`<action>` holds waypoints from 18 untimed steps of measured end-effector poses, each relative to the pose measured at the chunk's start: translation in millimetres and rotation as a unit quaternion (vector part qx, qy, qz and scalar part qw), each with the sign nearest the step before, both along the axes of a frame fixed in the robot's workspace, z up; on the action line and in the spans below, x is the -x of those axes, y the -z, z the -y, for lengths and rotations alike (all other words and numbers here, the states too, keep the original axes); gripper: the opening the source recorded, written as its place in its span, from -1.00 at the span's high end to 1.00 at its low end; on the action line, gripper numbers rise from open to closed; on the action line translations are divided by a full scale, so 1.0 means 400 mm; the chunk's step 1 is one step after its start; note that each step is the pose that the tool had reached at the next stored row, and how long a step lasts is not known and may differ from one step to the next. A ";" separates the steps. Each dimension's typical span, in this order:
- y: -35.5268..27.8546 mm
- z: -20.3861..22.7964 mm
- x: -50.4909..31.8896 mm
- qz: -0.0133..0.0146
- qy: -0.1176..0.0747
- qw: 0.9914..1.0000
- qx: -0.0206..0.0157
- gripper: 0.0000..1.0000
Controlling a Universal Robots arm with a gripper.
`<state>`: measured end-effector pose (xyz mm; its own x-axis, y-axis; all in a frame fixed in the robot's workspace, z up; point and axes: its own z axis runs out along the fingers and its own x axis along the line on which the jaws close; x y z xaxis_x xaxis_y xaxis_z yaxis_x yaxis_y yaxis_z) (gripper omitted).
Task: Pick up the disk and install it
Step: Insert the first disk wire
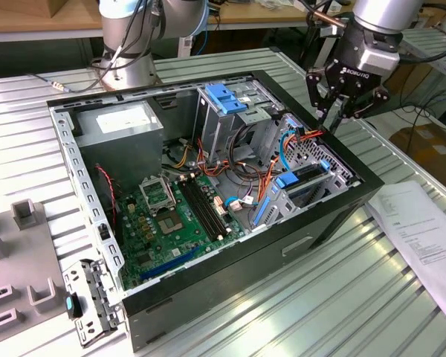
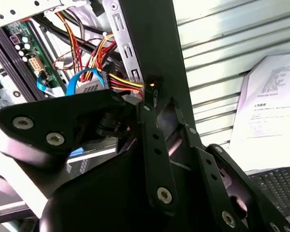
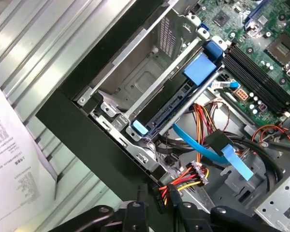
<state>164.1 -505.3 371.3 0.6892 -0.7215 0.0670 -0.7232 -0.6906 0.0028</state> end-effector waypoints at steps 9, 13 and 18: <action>0.016 0.000 0.002 0.000 -0.088 0.996 0.000 0.35; 0.019 0.000 0.005 0.000 -0.095 0.995 0.000 0.35; 0.017 0.000 0.005 0.000 -0.096 0.995 0.001 0.64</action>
